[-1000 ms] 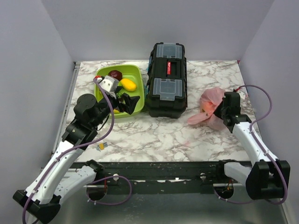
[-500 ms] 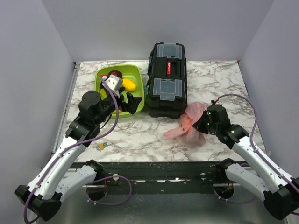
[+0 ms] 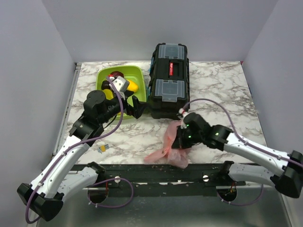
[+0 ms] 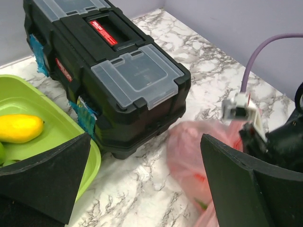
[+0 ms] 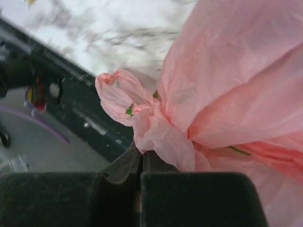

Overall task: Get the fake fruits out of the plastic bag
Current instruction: Move the plastic bag to the center of the board.

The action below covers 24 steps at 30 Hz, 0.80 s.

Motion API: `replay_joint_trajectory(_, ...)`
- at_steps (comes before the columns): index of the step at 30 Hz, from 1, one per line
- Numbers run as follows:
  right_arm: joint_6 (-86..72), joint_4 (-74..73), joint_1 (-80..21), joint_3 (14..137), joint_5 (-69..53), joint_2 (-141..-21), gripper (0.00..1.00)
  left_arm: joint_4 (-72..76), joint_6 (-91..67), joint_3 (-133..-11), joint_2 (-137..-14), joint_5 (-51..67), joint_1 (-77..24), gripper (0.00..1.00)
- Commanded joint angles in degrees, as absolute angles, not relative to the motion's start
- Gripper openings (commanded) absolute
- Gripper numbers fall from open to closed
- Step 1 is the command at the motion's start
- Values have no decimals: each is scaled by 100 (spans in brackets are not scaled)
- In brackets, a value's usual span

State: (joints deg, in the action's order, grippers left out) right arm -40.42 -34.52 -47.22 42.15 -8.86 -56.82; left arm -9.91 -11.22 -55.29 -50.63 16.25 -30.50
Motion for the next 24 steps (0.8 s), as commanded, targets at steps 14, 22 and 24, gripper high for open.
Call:
replay_joint_trajectory(14,-2562,-1959,-6404,5435,504,-7715,1,-824,-989,-5431,-4588,1140,-3085,99)
replay_joint_trajectory(22,-3938,-2635,-6355,3864,2053,-6267,22,-1014,-1193,-5649,-5098,1739,-3082,99)
replay_joint_trajectory(24,-4377,-2825,-6359,3761,2200,-5958,33,-1089,-1242,-5713,-5292,1949,-3089,99)
